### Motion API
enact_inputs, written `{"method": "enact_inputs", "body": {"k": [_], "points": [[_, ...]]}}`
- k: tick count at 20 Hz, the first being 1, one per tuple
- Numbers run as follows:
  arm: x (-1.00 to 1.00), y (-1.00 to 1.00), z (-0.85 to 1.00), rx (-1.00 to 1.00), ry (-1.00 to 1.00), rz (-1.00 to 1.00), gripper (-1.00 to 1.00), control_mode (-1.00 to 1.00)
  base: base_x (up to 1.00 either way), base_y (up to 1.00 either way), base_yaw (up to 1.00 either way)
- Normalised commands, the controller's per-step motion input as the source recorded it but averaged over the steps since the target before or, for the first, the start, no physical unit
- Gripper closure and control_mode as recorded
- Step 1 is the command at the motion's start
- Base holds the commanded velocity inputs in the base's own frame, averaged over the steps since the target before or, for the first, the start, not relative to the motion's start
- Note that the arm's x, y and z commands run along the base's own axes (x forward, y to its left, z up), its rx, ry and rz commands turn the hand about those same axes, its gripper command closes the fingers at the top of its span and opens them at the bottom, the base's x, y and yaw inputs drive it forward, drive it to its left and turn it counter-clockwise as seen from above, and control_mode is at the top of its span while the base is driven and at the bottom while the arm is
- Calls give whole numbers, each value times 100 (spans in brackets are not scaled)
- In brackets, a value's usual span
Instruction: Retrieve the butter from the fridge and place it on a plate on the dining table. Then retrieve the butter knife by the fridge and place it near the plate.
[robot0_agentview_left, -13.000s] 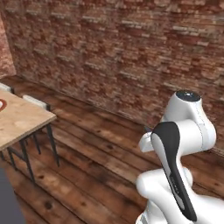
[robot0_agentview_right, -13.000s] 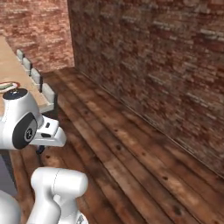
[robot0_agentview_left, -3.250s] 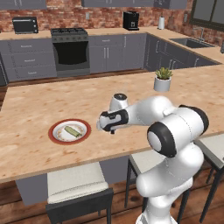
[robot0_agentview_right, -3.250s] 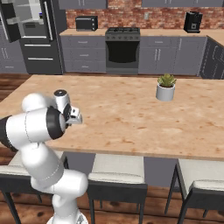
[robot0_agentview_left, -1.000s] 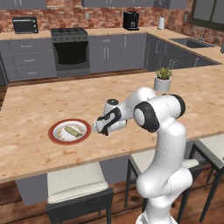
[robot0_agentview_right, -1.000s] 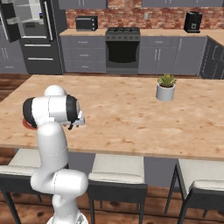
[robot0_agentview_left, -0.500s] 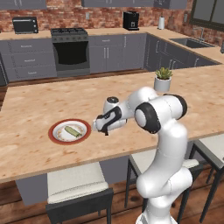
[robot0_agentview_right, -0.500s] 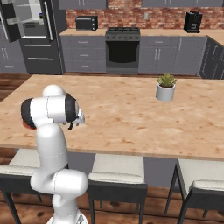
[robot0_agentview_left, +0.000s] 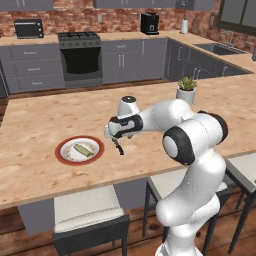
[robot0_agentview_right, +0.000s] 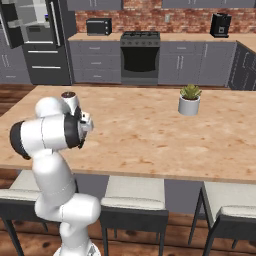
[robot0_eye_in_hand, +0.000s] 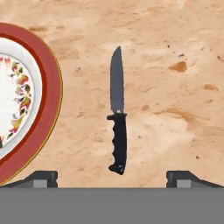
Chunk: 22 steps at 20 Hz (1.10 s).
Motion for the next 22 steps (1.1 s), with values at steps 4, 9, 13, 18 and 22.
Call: {"method": "enact_inputs", "body": {"k": [4, 9, 13, 18, 22], "points": [[-93, 0, 81, 0, 1, -4, -100, -100, 0, 0, 0], [-100, -30, 52, 1, -2, -2, -100, -100, 0, 0, 0], [-100, -42, 62, 1, -2, 0, -100, -100, 0, 0, 0], [-100, -34, 64, 0, 0, 0, -100, -100, 0, 0, 0], [-100, -23, 42, 0, -1, 0, -100, -100, 0, 0, 0]]}}
